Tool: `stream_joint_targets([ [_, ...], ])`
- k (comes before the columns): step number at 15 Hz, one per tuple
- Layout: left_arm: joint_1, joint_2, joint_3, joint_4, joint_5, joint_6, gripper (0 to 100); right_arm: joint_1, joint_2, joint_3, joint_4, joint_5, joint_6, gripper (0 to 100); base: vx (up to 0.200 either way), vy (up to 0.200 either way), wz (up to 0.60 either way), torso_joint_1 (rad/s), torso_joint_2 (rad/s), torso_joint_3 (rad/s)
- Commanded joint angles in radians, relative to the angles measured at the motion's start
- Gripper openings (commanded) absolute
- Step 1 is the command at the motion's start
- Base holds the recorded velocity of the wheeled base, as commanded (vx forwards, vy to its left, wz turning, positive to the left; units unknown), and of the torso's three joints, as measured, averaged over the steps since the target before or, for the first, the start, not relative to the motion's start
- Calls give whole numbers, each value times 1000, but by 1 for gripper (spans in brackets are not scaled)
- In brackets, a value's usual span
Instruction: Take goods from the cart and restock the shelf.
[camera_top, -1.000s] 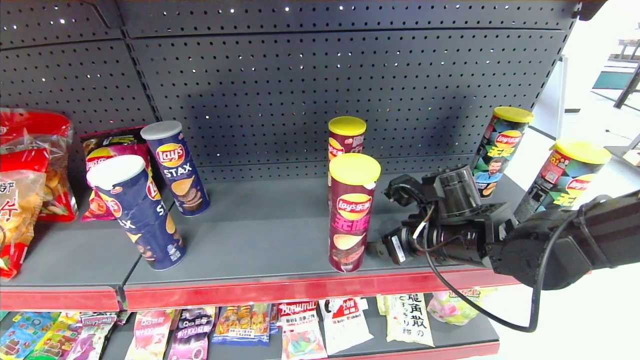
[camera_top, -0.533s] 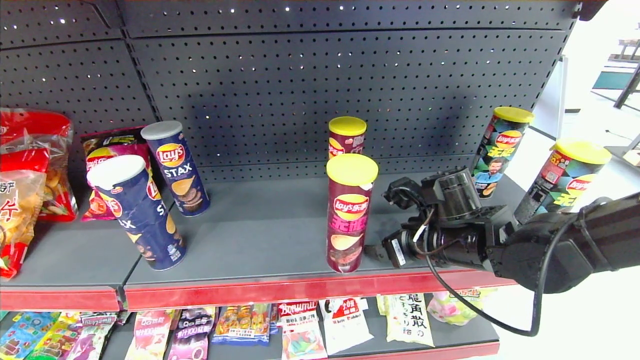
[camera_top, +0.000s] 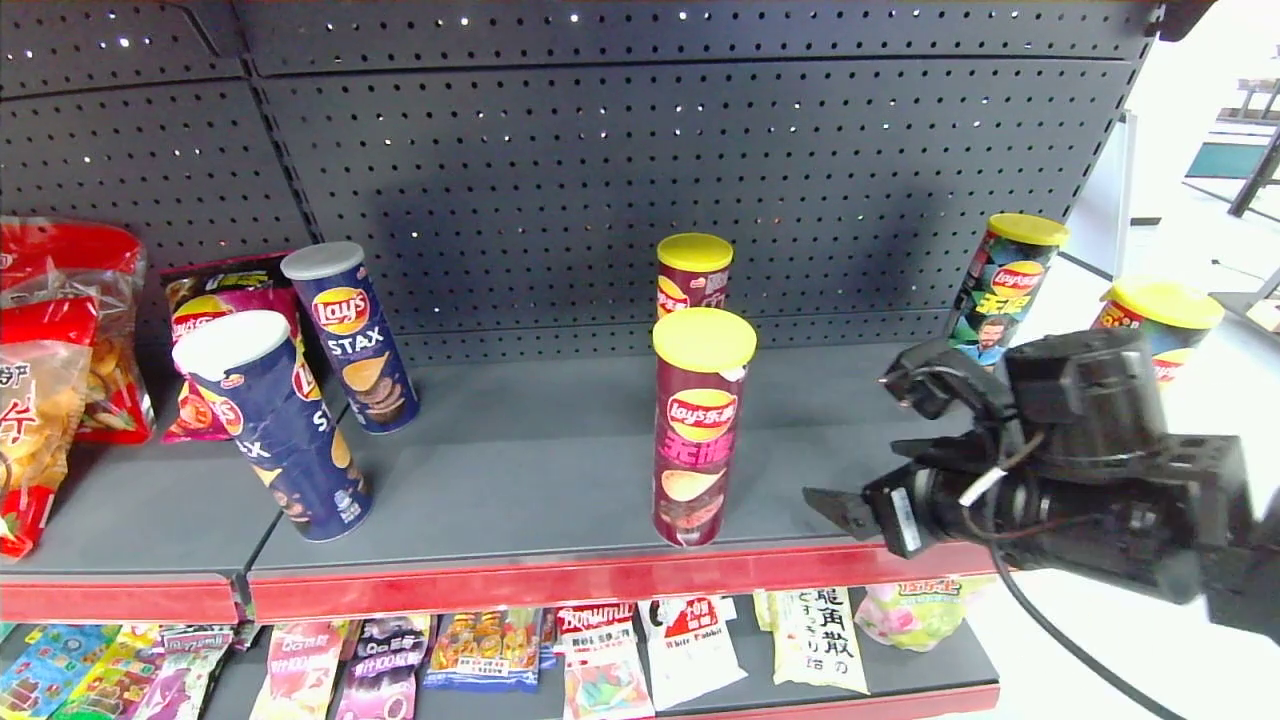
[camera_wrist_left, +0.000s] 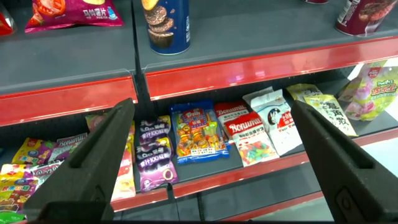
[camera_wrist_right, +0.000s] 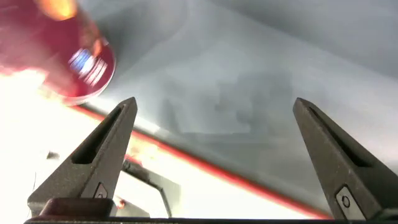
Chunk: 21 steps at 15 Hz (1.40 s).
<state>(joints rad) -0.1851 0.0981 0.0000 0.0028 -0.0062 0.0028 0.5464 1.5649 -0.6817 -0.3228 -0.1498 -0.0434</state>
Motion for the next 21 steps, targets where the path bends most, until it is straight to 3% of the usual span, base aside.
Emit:
stream_joint_targets([
  [1,-1,2,0,0,0,0,100,-9,-417,248,4,-7,-19,100,0,0,0,0,0,0],
  [2,-1,2,0,0,0,0,100,-92,-580,333,5,10,-56,100,0,0,0,0,0,0],
  [3,-1,2,0,0,0,0,100,-247,-746,413,16,102,-89,100,0,0,0,0,0,0],
  [5,-1,2,0,0,0,0,100,-462,-1040,467,177,214,-85,100,0,0,0,0,0,0],
  [8,-1,2,0,0,0,0,100,-612,-1332,495,380,223,-81,100,0,0,0,0,0,0],
  [11,-1,2,0,0,0,0,100,-569,-1510,626,378,211,-39,100,0,0,0,0,0,0],
  [17,-1,2,0,0,0,0,100,-542,-1562,640,370,110,71,100,0,0,0,0,0,0],
  [18,-1,0,0,0,0,0,100,-542,-1562,640,366,53,117,100,0,0,0,0,0,0],
  [19,-1,2,0,0,0,0,100,-542,-1562,640,366,56,116,100,0,0,0,0,0,0],
  [21,-1,2,0,0,0,0,100,-542,-1562,645,355,217,66,100,0,0,0,0,0,0],
])
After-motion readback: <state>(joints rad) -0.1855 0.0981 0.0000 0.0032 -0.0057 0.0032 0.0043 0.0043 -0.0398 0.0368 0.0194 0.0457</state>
